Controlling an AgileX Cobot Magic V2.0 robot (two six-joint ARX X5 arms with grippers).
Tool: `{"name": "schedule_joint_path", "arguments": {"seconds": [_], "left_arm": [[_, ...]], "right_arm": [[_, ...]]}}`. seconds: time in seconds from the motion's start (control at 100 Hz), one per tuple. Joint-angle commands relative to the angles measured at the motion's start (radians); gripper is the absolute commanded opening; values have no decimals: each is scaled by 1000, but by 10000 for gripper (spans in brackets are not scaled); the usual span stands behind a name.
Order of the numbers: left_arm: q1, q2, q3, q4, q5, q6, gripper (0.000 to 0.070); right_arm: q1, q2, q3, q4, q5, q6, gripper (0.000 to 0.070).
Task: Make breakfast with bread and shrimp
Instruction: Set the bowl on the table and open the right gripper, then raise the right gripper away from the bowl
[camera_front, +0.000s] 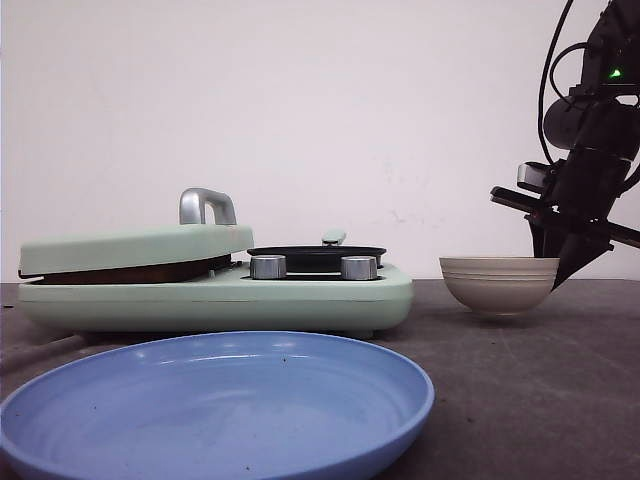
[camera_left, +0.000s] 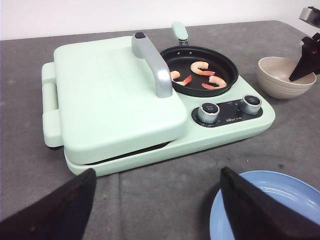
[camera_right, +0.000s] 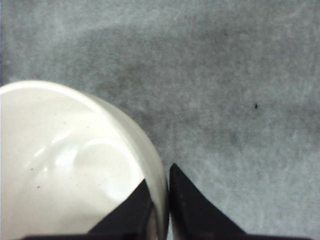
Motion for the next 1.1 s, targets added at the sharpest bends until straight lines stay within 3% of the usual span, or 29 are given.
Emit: {"name": "schedule_joint_path", "arguments": {"seconds": [0.0,0.14,0.34,0.67,1.09], "left_arm": [[-2,0,3,10,-2,5,423],[-2,0,3,10,-2,5,423],[-2,0,3,10,-2,5,423],[-2,0,3,10,-2,5,423],[-2,0,3,12,-2,4,422]], "right_arm": [[0,24,21,5,1,-8,67],[0,24,21,5,1,-10,219],[0,24,21,5,1,-13,292],[-8,-2,30,5,1,-35,297],[-23,-238,32,12,26,-48,297]]}}
